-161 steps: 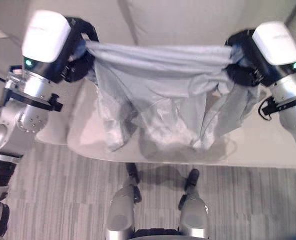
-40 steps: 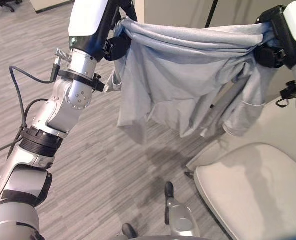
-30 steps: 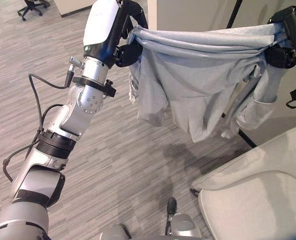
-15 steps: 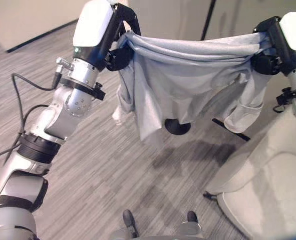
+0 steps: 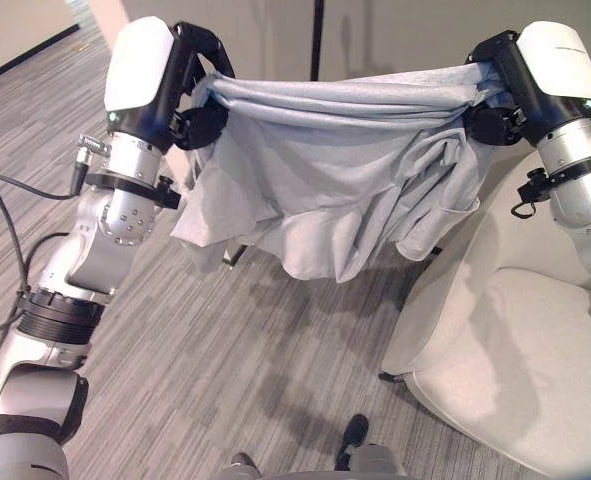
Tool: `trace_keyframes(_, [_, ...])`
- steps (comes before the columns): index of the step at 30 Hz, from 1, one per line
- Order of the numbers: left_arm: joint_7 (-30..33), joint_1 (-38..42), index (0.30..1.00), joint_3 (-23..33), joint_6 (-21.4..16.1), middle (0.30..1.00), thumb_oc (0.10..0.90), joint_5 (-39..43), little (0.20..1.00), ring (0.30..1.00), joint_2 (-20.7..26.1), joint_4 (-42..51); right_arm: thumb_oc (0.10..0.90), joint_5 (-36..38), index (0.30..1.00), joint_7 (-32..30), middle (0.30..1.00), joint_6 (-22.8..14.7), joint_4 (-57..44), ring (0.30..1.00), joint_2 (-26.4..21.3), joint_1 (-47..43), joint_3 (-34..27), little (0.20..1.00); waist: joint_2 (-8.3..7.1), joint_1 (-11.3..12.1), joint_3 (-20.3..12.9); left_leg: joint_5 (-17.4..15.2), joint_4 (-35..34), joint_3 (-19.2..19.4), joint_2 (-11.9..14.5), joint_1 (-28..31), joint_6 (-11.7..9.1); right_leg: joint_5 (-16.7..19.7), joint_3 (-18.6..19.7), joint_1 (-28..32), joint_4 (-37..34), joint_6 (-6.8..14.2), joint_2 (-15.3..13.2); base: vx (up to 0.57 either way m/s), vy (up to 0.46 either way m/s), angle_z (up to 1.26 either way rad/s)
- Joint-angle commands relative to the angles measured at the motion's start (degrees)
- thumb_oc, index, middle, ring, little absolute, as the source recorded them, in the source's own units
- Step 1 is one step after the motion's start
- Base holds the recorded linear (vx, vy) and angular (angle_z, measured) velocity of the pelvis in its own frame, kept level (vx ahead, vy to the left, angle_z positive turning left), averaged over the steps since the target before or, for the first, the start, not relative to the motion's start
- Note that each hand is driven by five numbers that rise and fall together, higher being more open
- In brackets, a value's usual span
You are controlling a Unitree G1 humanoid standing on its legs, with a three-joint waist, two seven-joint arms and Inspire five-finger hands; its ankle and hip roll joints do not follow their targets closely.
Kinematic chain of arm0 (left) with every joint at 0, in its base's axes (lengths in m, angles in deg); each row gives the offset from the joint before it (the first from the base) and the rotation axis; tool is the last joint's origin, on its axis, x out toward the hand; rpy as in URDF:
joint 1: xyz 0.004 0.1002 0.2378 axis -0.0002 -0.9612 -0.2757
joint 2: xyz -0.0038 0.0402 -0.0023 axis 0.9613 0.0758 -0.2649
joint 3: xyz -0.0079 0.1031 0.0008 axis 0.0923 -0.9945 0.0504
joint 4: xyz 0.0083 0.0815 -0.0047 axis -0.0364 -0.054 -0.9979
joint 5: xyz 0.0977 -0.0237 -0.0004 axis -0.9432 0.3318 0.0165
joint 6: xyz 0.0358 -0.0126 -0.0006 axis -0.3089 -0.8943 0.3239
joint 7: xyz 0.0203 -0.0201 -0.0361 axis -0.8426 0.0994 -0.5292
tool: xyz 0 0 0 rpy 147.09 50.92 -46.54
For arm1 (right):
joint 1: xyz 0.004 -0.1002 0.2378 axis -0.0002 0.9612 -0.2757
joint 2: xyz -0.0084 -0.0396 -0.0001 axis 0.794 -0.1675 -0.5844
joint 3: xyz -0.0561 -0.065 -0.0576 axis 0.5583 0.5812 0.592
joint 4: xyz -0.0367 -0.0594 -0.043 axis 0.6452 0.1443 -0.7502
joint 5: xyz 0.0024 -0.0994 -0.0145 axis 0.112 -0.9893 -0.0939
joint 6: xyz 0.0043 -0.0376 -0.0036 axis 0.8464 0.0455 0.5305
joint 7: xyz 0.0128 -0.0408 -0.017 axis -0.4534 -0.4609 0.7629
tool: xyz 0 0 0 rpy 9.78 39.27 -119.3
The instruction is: Hang the clothes on the sofa on the clothes rack.
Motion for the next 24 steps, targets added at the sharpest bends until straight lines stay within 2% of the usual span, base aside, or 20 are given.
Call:
trace_keyframes(1, [4.39, 6.46, 0.3, 5.41, -1.95, 0.3, 0.4, 1.59, 0.3, 0.3, 2.93, 2.74, 0.4, 2.88, 0.3, -3.99, 0.3, 0.01, 0.62, 0.3, -2.71, -9.02, -5.67, 0.3, -1.24, 2.8, -4.13, -3.89, -1.99, -11.27, -0.94, -1.81, -4.06, -12.85, 3.97, 3.2, 0.4, 4.86, 2.16, 0.08, -0.012, -0.5])
trace_keyframes(2, [4.69, 6.74, 0.3, 5.06, -2.0, 0.3, 0.4, 2.22, 0.3, 0.3, 2.82, 2.38, 0.4, 3.56, 0.3, -3.78, 0.3, -0.05, 0.99, 0.3, -2.82, -9.36, -5.14, 0.3, -1.23, 3.13, -4.41, -5.54, -4.44, -16.81, -1.21, -2.37, -3.56, -13.19, 5.46, 3.04, 0.4, 5.39, 2.24, 0.08, 0.04, -0.34])
trace_keyframes(3, [4.71, 6.82, 0.3, 4.99, -1.99, 0.3, 0.4, 2.25, 0.3, 0.3, 2.76, 2.32, 0.4, 3.6, 0.3, -3.77, 0.3, -0.06, 1.05, 0.3, -2.89, -9.41, -5.09, 0.3, -1.19, 3.03, -4.47, -5.51, -4.59, -16.97, -1.29, -2.39, -3.47, -13.2, 5.32, 3.04, 0.4, 5.45, 2.2, 0.05, 0.082, -0.48])
trace_keyframes(4, [5.02, 7.3, 0.3, 4.85, -2.19, 0.3, 0.4, 2.43, 0.3, 0.3, 2.85, 2.3, 0.4, 3.63, 0.3, -3.94, 0.3, -0.01, 1.03, 0.3, -3.13, -9.53, -4.91, 0.3, -1.3, 3.03, -4.41, -4.17, -5.93, -18.07, -1.62, -3.1, -3.23, -12.09, 4.97, 2.55, 0.4, 5.34, 1.72, 0.05, 0.123, -0.56])
trace_keyframes(5, [5.31, 7.76, 0.3, 4.48, -2.21, 0.3, 0.4, 2.66, 0.3, 0.3, 2.57, 1.91, 0.4, 4.06, 0.3, -3.98, 0.3, 0.04, 0.99, 0.3, -3.25, -9.04, -4.98, 0.3, -0.82, 2.46, -4.76, -3.78, -7.57, -19.38, -1.86, -2.76, -3.03, -12.16, 5.93, 2.46, 0.4, 5.46, 1.48, 0.07, 0.169, -0.44])
trace_keyframes(7, [4.96, 9.51, 0.3, 3.51, -1.96, 0.3, 0.4, 2.62, 0.3, 0.3, 1.43, 1.68, 0.4, 3.42, 0.3, -4.13, 0.3, 0.34, 0.83, 0.3, -3.31, -8.28, -5.92, 0.3, 0.08, 1.56, -5.3, -3.16, -11.29, -17.05, -2.86, -1.14, -2.11, -11.27, 5.92, 2.24, 0.4, 6.39, 0.64, 0.12, 0.237, -0.04])
trace_keyframes(8, [4.96, 9.56, 0.3, 3.43, -1.95, 0.3, 0.4, 2.61, 0.3, 0.3, 1.41, 1.66, 0.4, 3.39, 0.3, -4.12, 0.3, 0.37, 0.75, 0.3, -3.31, -8.11, -6.08, 0.3, 0.03, 1.78, -5.29, -3.21, -11.31, -16.87, -2.92, -1.04, -2.05, -11.21, 6.1, 2.21, 0.4, 6.46, 0.58, 0.08, 0.309, 0.09])
trace_keyframes(10, [4.32, 9.68, 0.3, 2.76, -2.07, 0.3, 0.4, 2.06, 0.3, 0.3, 1.42, 1.83, 0.4, 1.19, 0.3, -3.56, 0.3, 0.96, 0.19, 0.3, -2.1, -7.07, -5.75, 0.3, 0.69, 1.54, -5.19, -5.08, -11.59, -14.37, -5.71, 0.3, -0.11, -8.06, 8.59, 1.23, 0.4, 8.2, -1.85, 0.04, 0.389, -0.18])
trace_keyframes(12, [4.21, 9.52, 0.3, 2.72, -2.07, 0.3, 0.4, 1.92, 0.3, 0.3, 1.49, 1.94, 0.4, 0.64, 0.3, -3.31, 0.3, 1.13, 0.01, 0.3, -1.9, -6.82, -5.54, 0.3, 0.69, 1.69, -5.12, -5.56, -11.59, -13.82, -6.26, 0.66, 0.36, -7.26, 9.26, 1.02, 0.4, 8.65, -2.41, 0.0, 0.272, -0.39])
trace_keyframes(13, [4.01, 8.91, 0.3, 3.22, -1.88, 0.3, 0.4, 1.79, 0.3, 0.3, 1.5, 2.25, 0.4, -0.55, 0.3, -2.81, 0.3, 1.47, -0.21, 0.3, -1.81, -6.03, -5.49, 0.3, 0.87, 1.73, -4.78, -6.25, -11.59, -13.56, -7.23, 0.86, 1.28, -6.04, 10.07, 0.79, 0.81, 9.44, -3.63, -0.01, 0.237, -0.45])
trace_keyframes(15, [3.81, 8.68, 0.3, 3.29, -1.99, 0.3, 0.4, 1.7, 0.3, 0.3, 1.39, 2.35, 0.4, -0.73, 0.3, -2.6, 0.3, 1.49, -0.2, 0.3, -1.88, -5.16, -5.94, 0.3, 0.98, 1.52, -4.48, -6.62, -11.59, -13.76, -7.56, 1.01, 1.56, -6.0, 11.12, 0.41, 2.45, 9.51, -4.39, -0.03, 0.166, -0.41])
trace_keyframes(16, [3.95, 8.83, 0.3, 2.77, -2.17, 0.3, 0.4, 1.61, 0.3, 0.3, 0.93, 2.3, 0.4, -0.65, 0.3, -2.56, 0.3, 1.62, -0.5, 0.3, -2.07, -3.26, -7.16, 0.3, 0.91, 0.33, -3.78, -6.32, -11.59, -14.91, -8.03, 0.67, 2.15, -5.68, 15.54, -1.74, 7.53, 9.32, -4.35, -0.05, 0.171, -0.18])
trace_keyframes(17, [4.47, 10.05, 0.3, 1.21, -2.2, 0.3, 0.4, 2.44, 0.3, 0.3, 0.73, 1.19, 0.4, -0.44, 0.3, -2.84, 0.3, 1.52, -1.05, 0.3, -2.94, -1.34, -8.41, 0.3, 1.06, -1.38, -2.96, -6.58, -11.59, -16.27, -7.95, 0.36, 2.72, -7.76, 23.39, -4.74, 12.76, 9.59, -2.28, -0.07, 0.104, 0.19])
trace_keyframes(18, [4.62, 10.84, 0.3, 0.71, -2.08, 0.3, 0.4, 2.54, 0.3, 0.3, 0.83, 0.58, 0.4, -0.34, 0.3, -2.99, 0.3, 1.46, -0.89, 0.3, -3.08, -1.22, -8.54, 0.3, 0.9, -1.39, -3.06, -6.18, -11.59, -15.95, -7.67, -0.01, 2.7, -8.01, 24.17, -5.18, 13.1, 9.34, -1.93, -0.03, 0.041, 0.42])
trace_keyframes(20, [4.69, 11.1, 0.3, 0.5, -2.11, 0.3, 0.4, 2.57, 0.3, 0.3, 0.84, 0.39, 0.4, -0.31, 0.3, -3.02, 0.3, 1.42, -0.82, 0.3, -3.09, -1.19, -8.64, 0.3, 0.86, -1.27, -3.1, -6.18, -11.59, -15.9, -7.62, -0.09, 2.65, -8.11, 24.23, -5.37, 13.27, 9.29, -1.89, -0.02, -0.045, 0.49])
trace_keyframes(21, [4.6, 10.48, 0.3, 0.42, -2.05, 0.3, 0.4, 2.21, 0.3, 0.3, 0.89, 0.24, 0.4, -0.28, 0.3, -3.27, 0.3, 1.23, -0.89, 0.3, -4.1, -0.29, -9.82, 0.3, 0.27, -1.04, -3.39, -5.63, -11.59, -16.21, -7.49, -0.46, 2.34, -9.81, 22.15, -4.68, 9.79, 8.07, -1.03, -0.02, -0.072, 0.17])
trace_keyframes(24, [4.28, 9.8, 0.3, 0.95, -2.06, 0.3, 0.4, 2.12, 0.3, 0.3, 1.07, 0.16, 0.4, 0.04, 0.3, -3.5, 0.3, 0.97, -0.79, 0.3, -4.03, -0.17, -10.52, 0.3, -0.43, -0.52, -4.22, -5.31, -11.59, -16.3, -7.4, -0.77, 1.74, -9.28, 19.15, -1.78, 4.78, 7.9, -0.5, 0.0, -0.121, 0.03])
